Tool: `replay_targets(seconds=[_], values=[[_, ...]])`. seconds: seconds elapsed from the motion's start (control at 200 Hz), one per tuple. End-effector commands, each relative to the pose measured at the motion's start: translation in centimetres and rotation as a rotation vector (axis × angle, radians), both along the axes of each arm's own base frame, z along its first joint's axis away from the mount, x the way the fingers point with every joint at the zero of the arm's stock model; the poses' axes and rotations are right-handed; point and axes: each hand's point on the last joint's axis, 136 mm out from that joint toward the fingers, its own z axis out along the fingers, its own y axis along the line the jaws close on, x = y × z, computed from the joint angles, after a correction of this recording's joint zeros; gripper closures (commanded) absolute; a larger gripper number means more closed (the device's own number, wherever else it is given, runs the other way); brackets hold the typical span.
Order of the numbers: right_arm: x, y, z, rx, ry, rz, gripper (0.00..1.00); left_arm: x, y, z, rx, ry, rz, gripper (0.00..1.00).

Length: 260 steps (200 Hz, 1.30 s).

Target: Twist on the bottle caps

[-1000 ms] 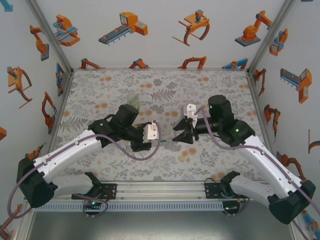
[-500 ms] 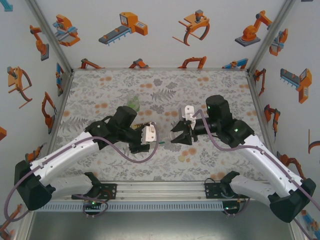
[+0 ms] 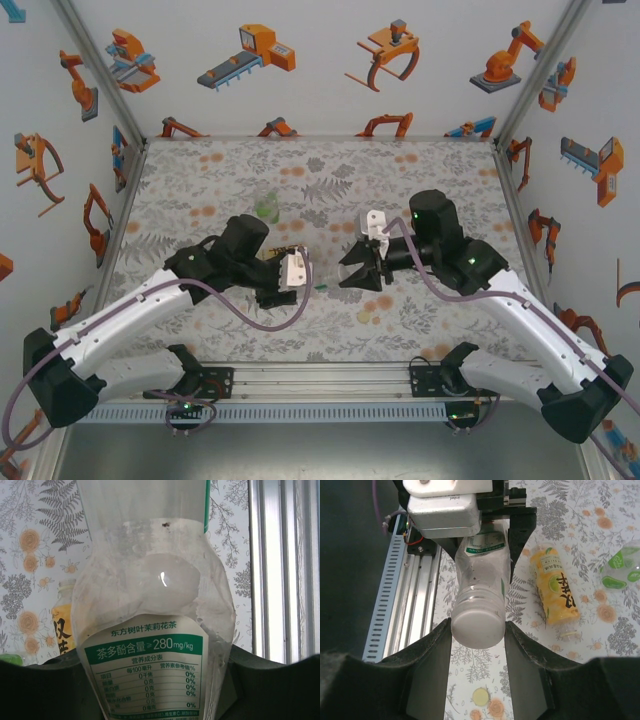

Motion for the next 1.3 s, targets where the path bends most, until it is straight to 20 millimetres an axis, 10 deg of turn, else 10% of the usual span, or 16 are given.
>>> replay_targets(seconds=[0.0,0.731,1.297], values=[[0.8,0.5,1.3,0.017,0.068,-0.066,1.0,0.1,-1.2,2.9,-0.116,-0.054,-0.012,1.0],[7.0,-1.5,0.8,0.105,0.886,-0.723,1.0,4.6,-5.6,7.2,-0.315,-0.239,0.039,1.0],[10.1,-5.2,-2.3,0.159,1.17,-1.152,1.0,9.1,-12.1,8.0,-0.376,-0.511,0.213,1.0]])
